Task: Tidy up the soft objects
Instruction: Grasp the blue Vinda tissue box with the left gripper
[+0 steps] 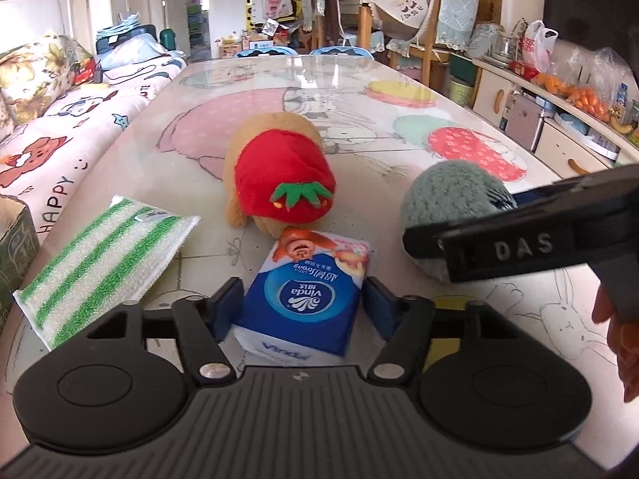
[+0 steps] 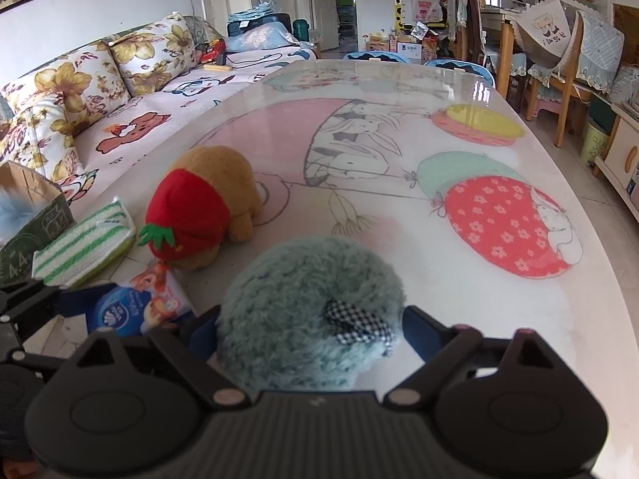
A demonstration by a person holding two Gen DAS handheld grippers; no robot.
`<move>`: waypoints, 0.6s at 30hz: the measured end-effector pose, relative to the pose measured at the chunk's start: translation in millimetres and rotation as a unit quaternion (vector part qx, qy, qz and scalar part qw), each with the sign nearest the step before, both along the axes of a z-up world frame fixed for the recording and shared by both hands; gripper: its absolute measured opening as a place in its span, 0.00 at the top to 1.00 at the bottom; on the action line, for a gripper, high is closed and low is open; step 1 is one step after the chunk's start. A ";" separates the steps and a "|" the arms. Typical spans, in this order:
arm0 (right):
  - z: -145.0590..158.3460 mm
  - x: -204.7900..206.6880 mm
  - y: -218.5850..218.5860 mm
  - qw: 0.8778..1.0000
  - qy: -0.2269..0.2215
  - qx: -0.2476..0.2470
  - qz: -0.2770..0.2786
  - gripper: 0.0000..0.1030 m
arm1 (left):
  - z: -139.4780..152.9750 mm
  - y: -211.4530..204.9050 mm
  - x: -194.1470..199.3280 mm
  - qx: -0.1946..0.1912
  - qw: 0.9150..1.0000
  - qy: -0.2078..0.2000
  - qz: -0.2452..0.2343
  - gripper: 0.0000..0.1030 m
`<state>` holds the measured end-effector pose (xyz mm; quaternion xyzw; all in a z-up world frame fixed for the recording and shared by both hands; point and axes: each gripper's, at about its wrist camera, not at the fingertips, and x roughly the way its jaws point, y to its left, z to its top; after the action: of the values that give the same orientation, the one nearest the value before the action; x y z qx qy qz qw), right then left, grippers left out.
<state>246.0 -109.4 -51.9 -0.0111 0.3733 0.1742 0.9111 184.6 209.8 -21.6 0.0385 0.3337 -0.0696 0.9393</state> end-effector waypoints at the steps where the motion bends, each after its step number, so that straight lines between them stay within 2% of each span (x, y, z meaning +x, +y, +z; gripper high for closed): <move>1: 1.3 0.1 1.5 1.000 -0.001 -0.005 0.001 0.23 | 0.6 0.0 -0.9 0.000 1.000 -0.002 -0.002 0.38; 18: 23.5 -13.4 0.9 0.999 -0.031 -0.014 -0.001 0.26 | 8.6 9.0 -8.5 -0.047 0.998 0.009 0.040 0.39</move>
<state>232.6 -108.6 -28.4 -0.0285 0.3473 0.1674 0.9223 176.1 218.7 -13.0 -0.0197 0.3402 -0.0476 0.9389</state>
